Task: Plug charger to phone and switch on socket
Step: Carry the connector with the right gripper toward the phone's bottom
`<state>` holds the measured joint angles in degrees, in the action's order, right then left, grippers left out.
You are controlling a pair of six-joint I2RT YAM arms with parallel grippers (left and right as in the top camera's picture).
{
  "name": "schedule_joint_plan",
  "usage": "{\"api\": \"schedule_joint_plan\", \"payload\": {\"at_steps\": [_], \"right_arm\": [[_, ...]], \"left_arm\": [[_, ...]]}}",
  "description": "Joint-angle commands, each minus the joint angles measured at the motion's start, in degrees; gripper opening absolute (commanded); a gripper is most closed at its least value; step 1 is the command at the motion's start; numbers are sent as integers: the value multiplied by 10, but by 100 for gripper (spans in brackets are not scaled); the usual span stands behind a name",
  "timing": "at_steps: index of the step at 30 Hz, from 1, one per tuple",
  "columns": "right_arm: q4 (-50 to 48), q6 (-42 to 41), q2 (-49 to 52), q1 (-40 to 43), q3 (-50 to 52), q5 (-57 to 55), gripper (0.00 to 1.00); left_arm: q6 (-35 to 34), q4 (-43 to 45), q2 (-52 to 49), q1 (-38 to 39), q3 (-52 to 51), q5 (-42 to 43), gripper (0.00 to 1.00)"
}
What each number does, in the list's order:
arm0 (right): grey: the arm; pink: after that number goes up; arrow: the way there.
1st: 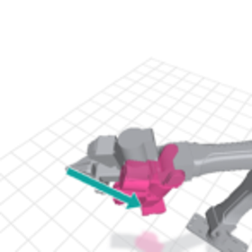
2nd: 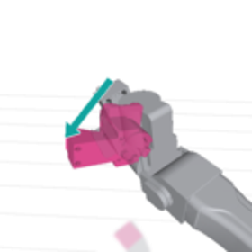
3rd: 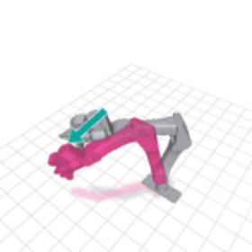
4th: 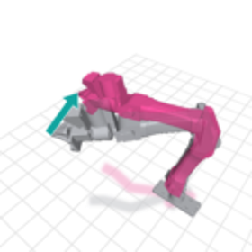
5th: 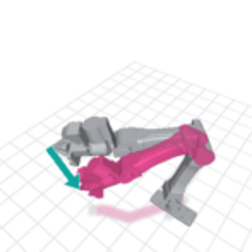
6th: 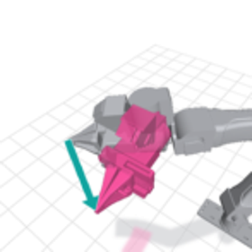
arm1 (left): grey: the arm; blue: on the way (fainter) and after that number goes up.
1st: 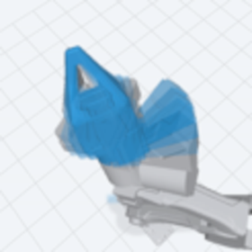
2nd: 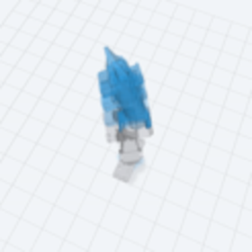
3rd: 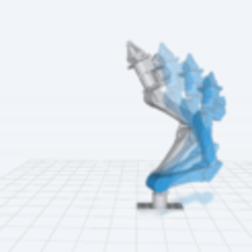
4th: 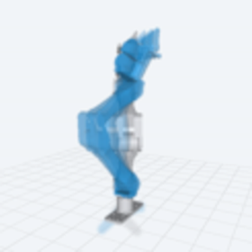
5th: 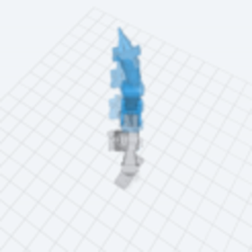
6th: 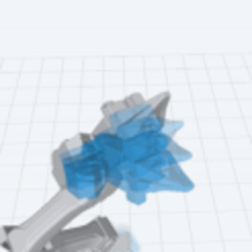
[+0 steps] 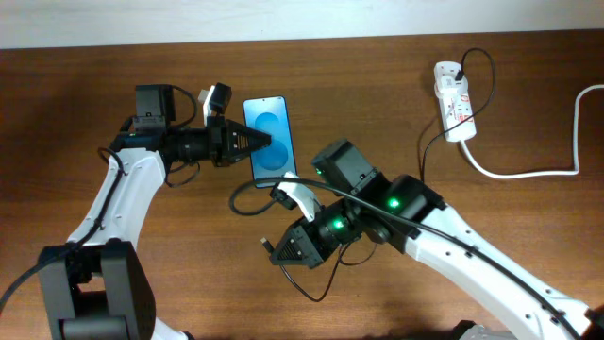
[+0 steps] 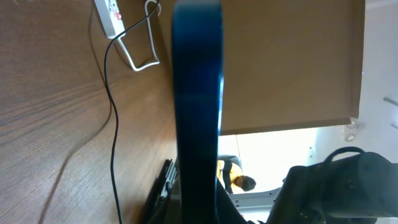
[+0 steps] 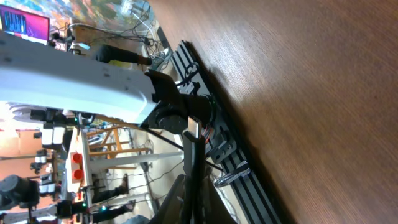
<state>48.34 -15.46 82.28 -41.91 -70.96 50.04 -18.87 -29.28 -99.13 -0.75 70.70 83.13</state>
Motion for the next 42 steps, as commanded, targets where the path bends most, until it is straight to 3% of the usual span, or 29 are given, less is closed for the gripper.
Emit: {"api": "schedule_joint_plan", "payload": {"at_steps": [1,6,14,21,27,32,36,42], "right_arm": [[-20,-19,23,-4,3,1,4],[-52,-87,31,-3,3,-67,4],[36,-112,5,30,3,-161,5],[70,-107,-113,64,3,-188,4],[89,-202,-195,64,19,-271,4],[84,-225,-287,64,82,-281,4],[-21,-267,-346,64,175,-263,4],[-350,-294,-307,64,330,-89,4]], "left_arm": [[3,3,1,0,5,31,0],[3,3,1,0,5,31,0],[3,3,1,-24,5,59,0],[3,3,1,-34,5,58,0],[3,3,1,-34,5,58,0],[3,3,1,-34,5,59,0],[3,3,1,-34,5,59,0],[3,1,1,-34,5,71,0]]}}
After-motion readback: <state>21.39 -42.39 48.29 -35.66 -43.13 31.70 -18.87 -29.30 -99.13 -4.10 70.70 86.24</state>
